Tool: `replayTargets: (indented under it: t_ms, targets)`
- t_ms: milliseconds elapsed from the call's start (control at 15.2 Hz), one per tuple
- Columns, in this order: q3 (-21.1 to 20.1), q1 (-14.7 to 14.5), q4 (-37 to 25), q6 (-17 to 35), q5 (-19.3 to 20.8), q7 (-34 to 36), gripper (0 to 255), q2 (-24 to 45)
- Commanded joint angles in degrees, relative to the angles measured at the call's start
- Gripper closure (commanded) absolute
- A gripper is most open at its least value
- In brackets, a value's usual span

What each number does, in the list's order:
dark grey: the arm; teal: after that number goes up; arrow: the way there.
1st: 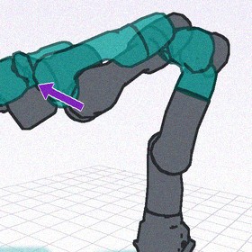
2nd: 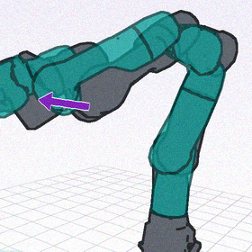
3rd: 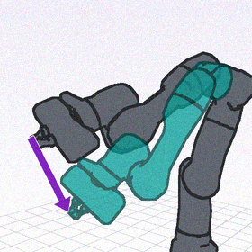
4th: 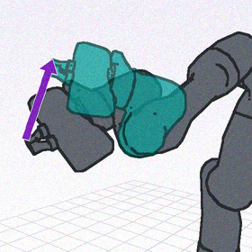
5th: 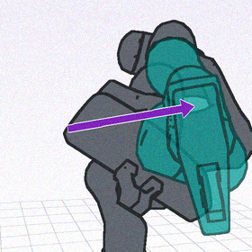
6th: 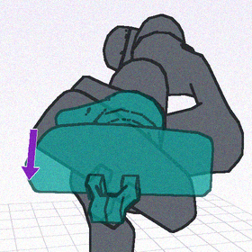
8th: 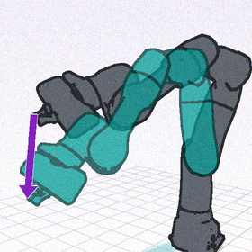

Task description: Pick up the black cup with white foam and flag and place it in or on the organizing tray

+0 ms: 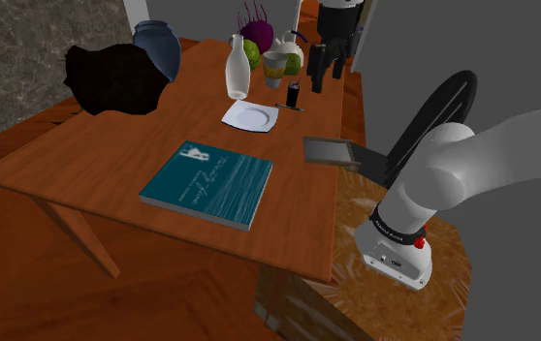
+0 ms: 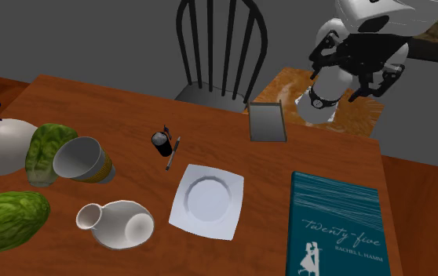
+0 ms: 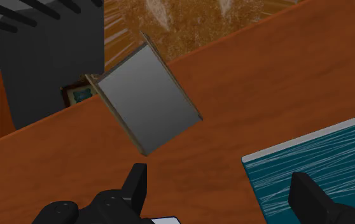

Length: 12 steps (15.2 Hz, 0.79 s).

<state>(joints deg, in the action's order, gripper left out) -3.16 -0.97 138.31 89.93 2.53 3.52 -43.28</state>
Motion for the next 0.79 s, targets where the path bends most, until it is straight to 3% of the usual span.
replayTargets:
  t_ms: [0, 726]
  targets:
    - [0.0, 0.0, 0.0, 0.0, 0.0, 0.0, 0, 0.0]
    - [10.6, 4.3, -5.9, 13.3, 2.7, -9.4, 0, 18.0]
